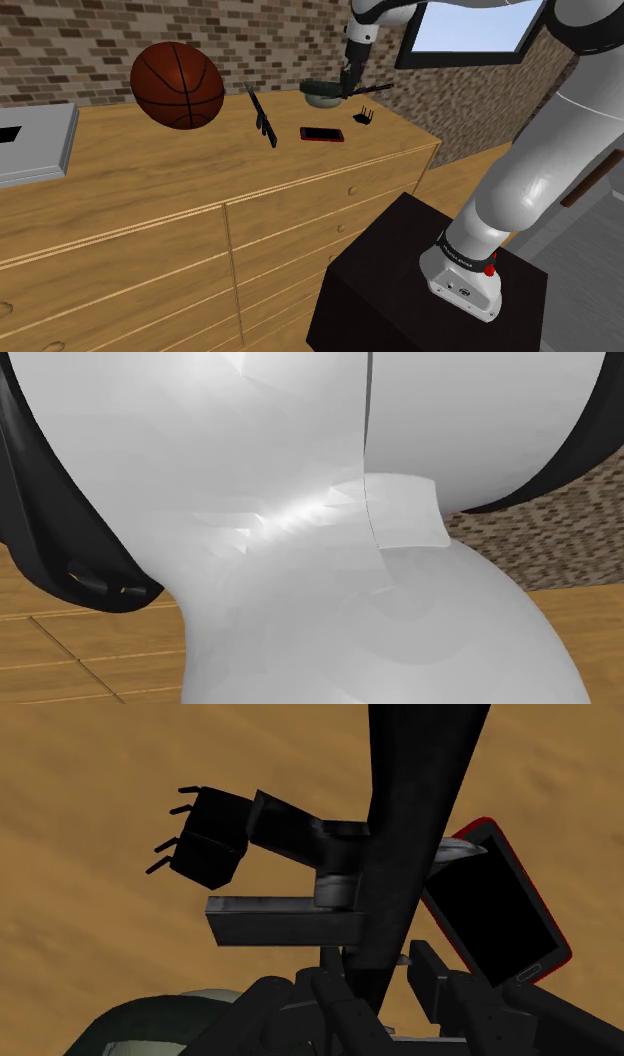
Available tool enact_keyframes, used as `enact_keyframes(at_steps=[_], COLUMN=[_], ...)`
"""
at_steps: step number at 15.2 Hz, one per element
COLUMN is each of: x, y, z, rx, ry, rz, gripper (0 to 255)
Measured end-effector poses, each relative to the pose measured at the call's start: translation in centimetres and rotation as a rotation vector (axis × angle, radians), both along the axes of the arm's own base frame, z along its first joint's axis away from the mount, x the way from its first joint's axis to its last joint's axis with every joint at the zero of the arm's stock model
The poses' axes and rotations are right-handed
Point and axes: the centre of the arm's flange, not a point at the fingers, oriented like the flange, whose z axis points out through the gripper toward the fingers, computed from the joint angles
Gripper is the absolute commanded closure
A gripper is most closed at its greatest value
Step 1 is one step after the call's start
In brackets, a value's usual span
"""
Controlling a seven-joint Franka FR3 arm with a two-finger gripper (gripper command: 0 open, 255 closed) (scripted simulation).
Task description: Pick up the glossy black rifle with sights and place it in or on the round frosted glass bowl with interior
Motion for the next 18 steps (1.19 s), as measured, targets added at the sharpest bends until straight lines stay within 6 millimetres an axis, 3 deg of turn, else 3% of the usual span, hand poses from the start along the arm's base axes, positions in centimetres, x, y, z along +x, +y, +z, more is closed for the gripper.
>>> enact_keyframes(at_steps=[11,18], x=[0.0,7.2], y=[0.0,-1.9], z=[5.6,6.5], rx=[0.0,0.0], ry=[0.0,0.001], rz=[0.0,-0.001], gripper=[255,255])
